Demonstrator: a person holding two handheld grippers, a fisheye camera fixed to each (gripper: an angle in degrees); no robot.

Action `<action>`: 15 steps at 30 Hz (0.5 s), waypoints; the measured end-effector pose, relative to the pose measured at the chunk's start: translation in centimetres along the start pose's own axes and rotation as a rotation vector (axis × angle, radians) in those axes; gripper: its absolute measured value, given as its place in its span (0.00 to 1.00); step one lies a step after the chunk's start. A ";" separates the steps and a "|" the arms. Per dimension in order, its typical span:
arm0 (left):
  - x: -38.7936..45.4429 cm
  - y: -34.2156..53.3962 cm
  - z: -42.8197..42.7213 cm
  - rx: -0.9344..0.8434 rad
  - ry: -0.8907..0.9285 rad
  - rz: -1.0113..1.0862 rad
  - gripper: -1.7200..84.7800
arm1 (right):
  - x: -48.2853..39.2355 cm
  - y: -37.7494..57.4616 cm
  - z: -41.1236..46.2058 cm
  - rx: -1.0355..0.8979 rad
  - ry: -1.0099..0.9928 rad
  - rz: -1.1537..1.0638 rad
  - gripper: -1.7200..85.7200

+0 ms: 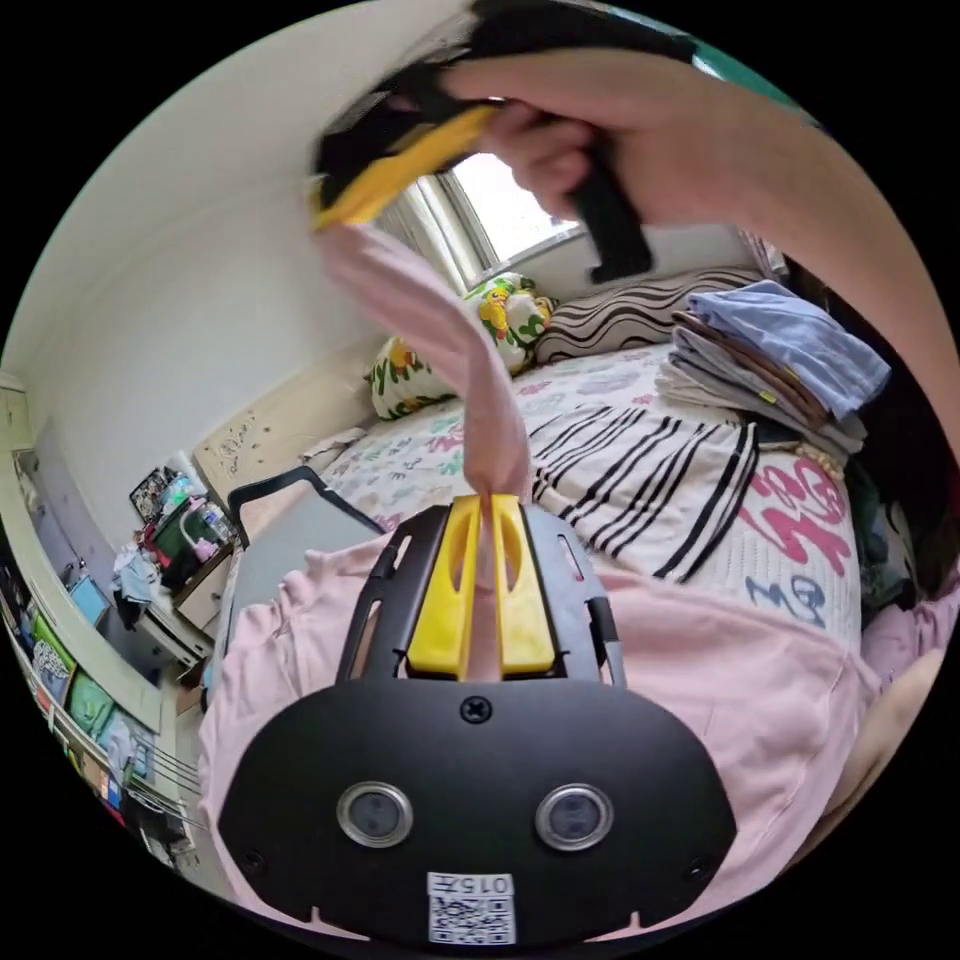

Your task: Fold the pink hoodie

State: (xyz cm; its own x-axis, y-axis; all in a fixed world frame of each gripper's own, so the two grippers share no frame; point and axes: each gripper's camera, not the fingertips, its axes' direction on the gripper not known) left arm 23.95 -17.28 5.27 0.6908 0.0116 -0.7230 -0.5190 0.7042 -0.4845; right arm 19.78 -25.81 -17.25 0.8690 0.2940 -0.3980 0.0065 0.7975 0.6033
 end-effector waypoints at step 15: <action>-18.1 21.1 -19.7 -0.133 0.110 -0.127 0.04 | -32.1 17.2 23.9 -0.599 -0.473 -0.439 0.03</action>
State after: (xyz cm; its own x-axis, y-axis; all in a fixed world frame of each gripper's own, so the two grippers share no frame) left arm -9.43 -16.63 -1.61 0.6996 -0.1534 -0.6978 -0.4981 0.5955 -0.6303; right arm 3.77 -34.11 22.45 0.9637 -0.2470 -0.1010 0.2427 0.9686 -0.0534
